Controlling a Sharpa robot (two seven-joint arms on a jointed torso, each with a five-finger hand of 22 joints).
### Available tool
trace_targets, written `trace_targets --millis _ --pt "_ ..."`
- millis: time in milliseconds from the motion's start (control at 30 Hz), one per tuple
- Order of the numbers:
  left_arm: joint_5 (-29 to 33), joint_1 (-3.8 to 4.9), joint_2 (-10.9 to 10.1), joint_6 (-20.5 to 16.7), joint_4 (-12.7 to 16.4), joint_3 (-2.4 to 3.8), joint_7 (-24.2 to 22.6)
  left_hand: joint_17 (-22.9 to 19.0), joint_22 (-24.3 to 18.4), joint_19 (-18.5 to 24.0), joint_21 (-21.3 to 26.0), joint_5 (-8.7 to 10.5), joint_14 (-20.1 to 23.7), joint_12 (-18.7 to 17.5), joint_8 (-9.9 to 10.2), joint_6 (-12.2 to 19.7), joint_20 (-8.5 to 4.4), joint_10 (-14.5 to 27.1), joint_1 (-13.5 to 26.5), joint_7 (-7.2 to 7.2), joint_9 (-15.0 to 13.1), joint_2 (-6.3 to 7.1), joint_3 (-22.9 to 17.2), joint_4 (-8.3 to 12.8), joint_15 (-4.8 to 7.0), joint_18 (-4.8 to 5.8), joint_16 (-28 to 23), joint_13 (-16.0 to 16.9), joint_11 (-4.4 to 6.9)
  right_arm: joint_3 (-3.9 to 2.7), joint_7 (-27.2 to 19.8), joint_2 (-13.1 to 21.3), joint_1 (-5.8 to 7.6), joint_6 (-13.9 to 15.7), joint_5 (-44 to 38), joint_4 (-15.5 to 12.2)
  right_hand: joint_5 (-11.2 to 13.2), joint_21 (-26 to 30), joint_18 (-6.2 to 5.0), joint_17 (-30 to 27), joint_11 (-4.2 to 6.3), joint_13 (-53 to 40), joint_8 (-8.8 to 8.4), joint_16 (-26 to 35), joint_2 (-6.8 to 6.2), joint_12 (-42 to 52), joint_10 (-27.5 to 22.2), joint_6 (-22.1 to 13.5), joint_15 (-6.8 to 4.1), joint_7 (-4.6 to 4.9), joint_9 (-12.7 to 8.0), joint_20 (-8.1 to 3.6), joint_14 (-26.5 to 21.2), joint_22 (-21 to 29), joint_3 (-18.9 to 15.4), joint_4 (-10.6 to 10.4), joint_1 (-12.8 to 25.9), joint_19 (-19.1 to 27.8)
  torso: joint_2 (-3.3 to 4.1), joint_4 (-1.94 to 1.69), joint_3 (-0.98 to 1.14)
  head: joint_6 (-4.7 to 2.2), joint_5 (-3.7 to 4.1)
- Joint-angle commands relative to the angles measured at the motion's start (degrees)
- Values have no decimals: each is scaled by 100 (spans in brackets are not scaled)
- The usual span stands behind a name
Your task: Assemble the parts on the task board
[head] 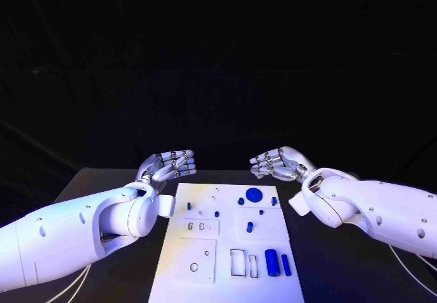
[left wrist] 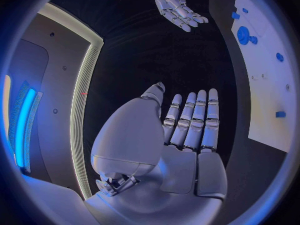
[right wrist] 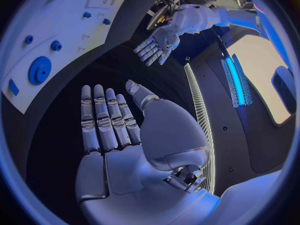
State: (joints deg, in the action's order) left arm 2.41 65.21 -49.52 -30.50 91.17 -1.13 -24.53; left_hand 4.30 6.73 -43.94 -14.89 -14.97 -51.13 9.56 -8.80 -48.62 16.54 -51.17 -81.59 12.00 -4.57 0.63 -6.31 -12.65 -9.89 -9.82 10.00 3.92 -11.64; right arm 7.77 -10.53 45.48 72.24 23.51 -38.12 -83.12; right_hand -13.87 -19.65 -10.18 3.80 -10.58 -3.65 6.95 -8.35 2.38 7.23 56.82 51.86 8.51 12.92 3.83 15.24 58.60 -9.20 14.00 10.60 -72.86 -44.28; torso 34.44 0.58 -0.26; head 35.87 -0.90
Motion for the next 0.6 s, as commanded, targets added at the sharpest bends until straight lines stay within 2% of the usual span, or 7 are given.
trace_targets --millis 33,100,267,300,467,533,600 --pt "111 65 -70 445 86 11 -165 43 20 -297 -137 -10 -422 92 -100 -390 -54 -432 -136 81 -9 21 -54 64 145 -81 97 11 142 -4 886 -19 56 -475 -1610 0 23 -107 -44 22 55 0 -4 -42 -47 -37 165 164 -81 48 0 -86 298 -31 23 68 -35 -194 195 -37 25 -6 2" --pt "1 115 -121 507 117 14 -161 54 25 -440 -195 -10 -609 67 -112 -555 -106 -629 -196 17 2 52 -109 71 208 -83 101 -3 212 -7 1010 -27 97 -551 -2011 -13 19 -177 -45 37 105 -3 1 -53 -52 -45 286 262 -131 19 1 -147 462 -57 65 89 -54 -300 260 -46 28 -9 4" --pt "-134 210 -285 629 279 20 -121 72 20 -650 -268 -11 -912 -60 -69 -746 -195 -877 -274 -48 40 111 -222 61 291 -84 83 -24 279 -17 1361 -52 188 -655 -2953 -77 43 -579 -46 212 314 -50 49 -248 -163 1 873 574 -408 -161 12 -404 1248 -249 138 103 -25 -791 422 -42 41 -30 47" --pt "-153 231 -331 658 348 31 -108 79 18 -701 -286 -11 -984 -102 -49 -780 -218 -923 -281 -52 49 127 -249 50 308 -84 75 -26 287 -21 1474 -56 211 -666 -3252 -102 41 -740 -40 302 375 -80 59 -355 -234 25 1037 626 -500 -211 13 -491 1523 -333 114 97 -4 -974 481 -43 42 -57 49" --pt "-183 276 -465 708 559 71 -82 91 14 -776 -311 -10 -1088 -177 -10 -816 -252 -975 -289 -53 62 151 -292 33 329 -83 57 -28 293 -33 1725 -91 261 -682 -4020 -158 14 -1275 -28 680 552 -191 98 -875 -409 112 1421 748 -763 -349 15 -784 2416 -621 14 56 32 -1575 597 -27 39 -93 56" --pt "-189 298 -524 716 643 81 -66 91 13 -778 -312 -9 -1091 -182 -7 -816 -253 -977 -286 -52 63 154 -293 31 329 -82 54 -28 292 -36 1781 -120 277 -679 -4266 -171 -2 -1442 -34 835 585 -209 77 -1071 -457 68 1405 729 -816 -361 5 -846 2651 -719 -9 21 62 -1737 640 -13 39 -125 37" --pt "-193 318 -579 717 725 87 -50 91 10 -784 -312 -7 -1097 -196 3 -817 -256 -981 -277 -47 65 164 -293 23 328 -81 45 -28 289 -38 1814 -154 291 -669 -4465 -181 -85 -1602 -25 1006 546 -189 47 -1274 -507 -62 1210 691 -824 -336 -1 -881 2777 -819 -15 -16 86 -1861 684 -3 41 -151 45"
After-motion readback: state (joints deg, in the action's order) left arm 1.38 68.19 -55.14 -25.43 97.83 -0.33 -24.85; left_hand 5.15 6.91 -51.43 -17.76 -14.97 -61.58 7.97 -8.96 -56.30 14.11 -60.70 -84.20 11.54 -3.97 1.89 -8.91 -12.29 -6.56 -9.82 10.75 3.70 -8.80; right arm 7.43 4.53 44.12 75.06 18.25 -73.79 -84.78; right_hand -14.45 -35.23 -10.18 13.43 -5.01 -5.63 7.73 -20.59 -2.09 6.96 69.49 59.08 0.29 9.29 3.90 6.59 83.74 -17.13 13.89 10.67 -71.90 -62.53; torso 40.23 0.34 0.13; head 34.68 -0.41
